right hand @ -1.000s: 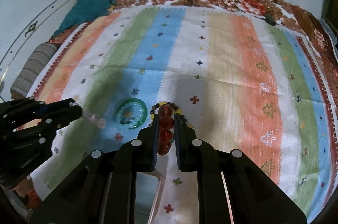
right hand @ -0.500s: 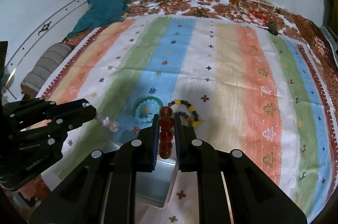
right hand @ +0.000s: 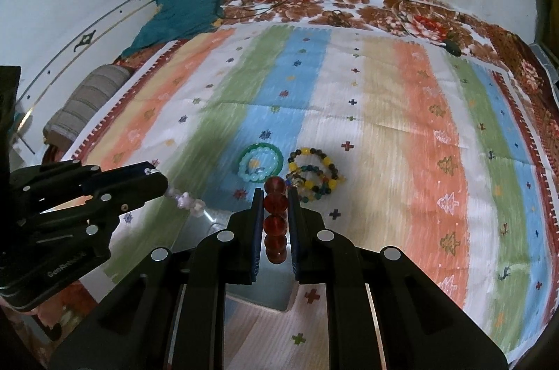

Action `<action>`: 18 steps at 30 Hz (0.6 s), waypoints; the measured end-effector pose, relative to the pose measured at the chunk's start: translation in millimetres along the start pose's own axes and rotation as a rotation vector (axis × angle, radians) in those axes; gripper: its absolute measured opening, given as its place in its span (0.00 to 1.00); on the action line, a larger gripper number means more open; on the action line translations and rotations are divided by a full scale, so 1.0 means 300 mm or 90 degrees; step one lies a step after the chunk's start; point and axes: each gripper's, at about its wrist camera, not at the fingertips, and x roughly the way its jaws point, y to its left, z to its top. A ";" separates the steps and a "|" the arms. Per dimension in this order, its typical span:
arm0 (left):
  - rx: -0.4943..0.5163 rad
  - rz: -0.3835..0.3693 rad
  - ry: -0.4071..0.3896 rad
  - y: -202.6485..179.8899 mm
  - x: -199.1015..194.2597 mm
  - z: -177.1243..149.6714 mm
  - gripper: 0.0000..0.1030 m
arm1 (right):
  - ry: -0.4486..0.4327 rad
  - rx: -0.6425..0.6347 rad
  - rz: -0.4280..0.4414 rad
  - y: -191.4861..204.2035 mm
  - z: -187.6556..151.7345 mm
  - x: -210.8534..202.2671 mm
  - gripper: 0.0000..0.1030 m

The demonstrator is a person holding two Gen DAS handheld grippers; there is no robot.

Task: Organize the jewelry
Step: 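Carry both held bracelets over the metal tin and open both tools, then withdraw both open tools from the tin back toward the bracelets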

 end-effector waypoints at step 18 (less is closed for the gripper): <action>-0.043 0.038 0.021 0.045 -0.013 -0.055 0.26 | 0.007 0.025 -0.049 -0.062 -0.039 0.002 0.33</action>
